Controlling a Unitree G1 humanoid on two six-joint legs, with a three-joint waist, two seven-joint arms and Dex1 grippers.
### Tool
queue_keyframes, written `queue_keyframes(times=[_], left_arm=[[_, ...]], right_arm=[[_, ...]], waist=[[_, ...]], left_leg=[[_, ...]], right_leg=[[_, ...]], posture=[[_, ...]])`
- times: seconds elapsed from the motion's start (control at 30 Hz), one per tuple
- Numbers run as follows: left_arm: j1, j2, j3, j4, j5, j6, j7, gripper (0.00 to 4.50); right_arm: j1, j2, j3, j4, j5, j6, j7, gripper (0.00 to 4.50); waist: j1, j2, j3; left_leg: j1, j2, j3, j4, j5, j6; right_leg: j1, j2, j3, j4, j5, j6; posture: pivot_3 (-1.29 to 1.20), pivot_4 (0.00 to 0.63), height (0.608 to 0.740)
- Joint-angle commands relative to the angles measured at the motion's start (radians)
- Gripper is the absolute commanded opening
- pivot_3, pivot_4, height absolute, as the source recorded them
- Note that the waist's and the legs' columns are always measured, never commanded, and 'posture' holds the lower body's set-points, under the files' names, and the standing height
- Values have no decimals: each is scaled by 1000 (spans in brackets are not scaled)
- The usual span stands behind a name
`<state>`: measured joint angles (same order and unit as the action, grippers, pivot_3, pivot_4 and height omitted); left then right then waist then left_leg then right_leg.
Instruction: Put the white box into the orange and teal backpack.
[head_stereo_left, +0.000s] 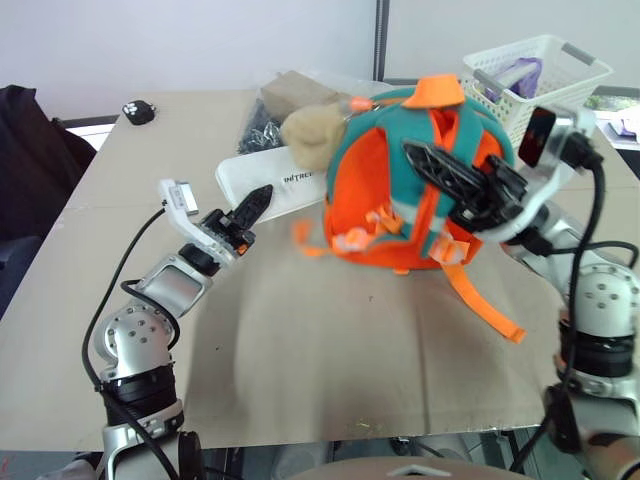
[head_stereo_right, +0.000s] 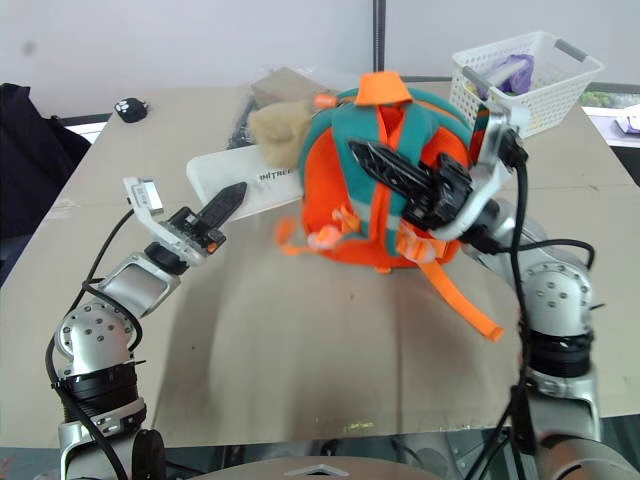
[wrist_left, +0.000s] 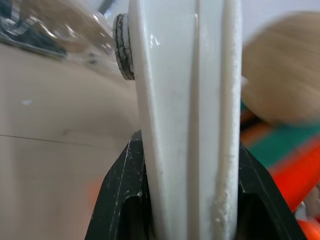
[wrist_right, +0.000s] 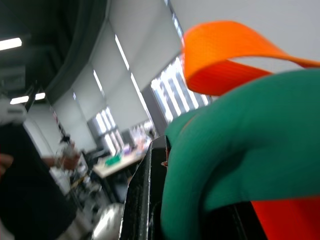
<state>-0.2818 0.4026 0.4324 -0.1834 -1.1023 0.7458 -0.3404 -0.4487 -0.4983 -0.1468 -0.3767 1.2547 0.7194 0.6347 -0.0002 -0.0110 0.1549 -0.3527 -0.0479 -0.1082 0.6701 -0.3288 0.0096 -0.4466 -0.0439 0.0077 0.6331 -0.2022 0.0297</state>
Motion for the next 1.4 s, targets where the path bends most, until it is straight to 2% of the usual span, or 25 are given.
queue_keyframes(times=[0.03,0.23,0.37,0.57,0.77,1.0,1.2,1.4], left_arm=[[5,-12,34,-64,-49,-31,-14,1025],[-22,-7,59,-22,-60,-49,-19,1025],[-41,5,74,-49,-172,-9,-69,1025],[-38,26,110,-77,-266,-18,-115,1025],[-68,31,69,-67,-257,-24,-153,1025],[-72,87,-44,-48,-131,-19,-300,1025],[-80,213,-100,-9,-81,27,-527,1025],[-84,275,-147,39,30,-14,-663,1025]], right_arm=[[9,-11,-32,4,-101,-68,26,156],[-101,143,-11,67,-294,-270,-12,156],[-167,195,-9,139,-373,-354,19,156],[-133,206,1,141,-379,-350,66,156],[-71,215,12,87,-338,-307,71,156],[-25,202,4,39,-288,-258,61,156],[-9,195,-14,49,-305,-272,55,156],[-7,199,-27,55,-305,-274,48,156]], waist=[[0,0,0],[-11,0,1],[-10,-1,1],[-14,-1,1],[-12,-1,1],[-12,-1,1],[-14,0,1],[-15,0,1]], left_leg=[[0,-1,1,0,0,0],[2,0,2,3,1,-1],[2,0,2,4,1,-1],[1,0,1,4,1,-1],[1,-1,0,5,1,-1],[1,-1,1,6,1,-1],[1,-1,1,6,1,-1],[2,0,2,6,1,-1]], right_leg=[[0,0,1,0,1,1],[0,1,2,6,2,1],[0,1,2,7,2,0],[-1,1,2,4,2,0],[-1,1,2,5,2,0],[-1,1,2,8,2,0],[-1,1,2,8,2,0],[-1,3,3,8,2,0]], posture=[[0,150,740],[0,150,740],[0,150,740],[0,150,740],[0,150,740],[0,150,740],[0,150,740],[0,150,740]])
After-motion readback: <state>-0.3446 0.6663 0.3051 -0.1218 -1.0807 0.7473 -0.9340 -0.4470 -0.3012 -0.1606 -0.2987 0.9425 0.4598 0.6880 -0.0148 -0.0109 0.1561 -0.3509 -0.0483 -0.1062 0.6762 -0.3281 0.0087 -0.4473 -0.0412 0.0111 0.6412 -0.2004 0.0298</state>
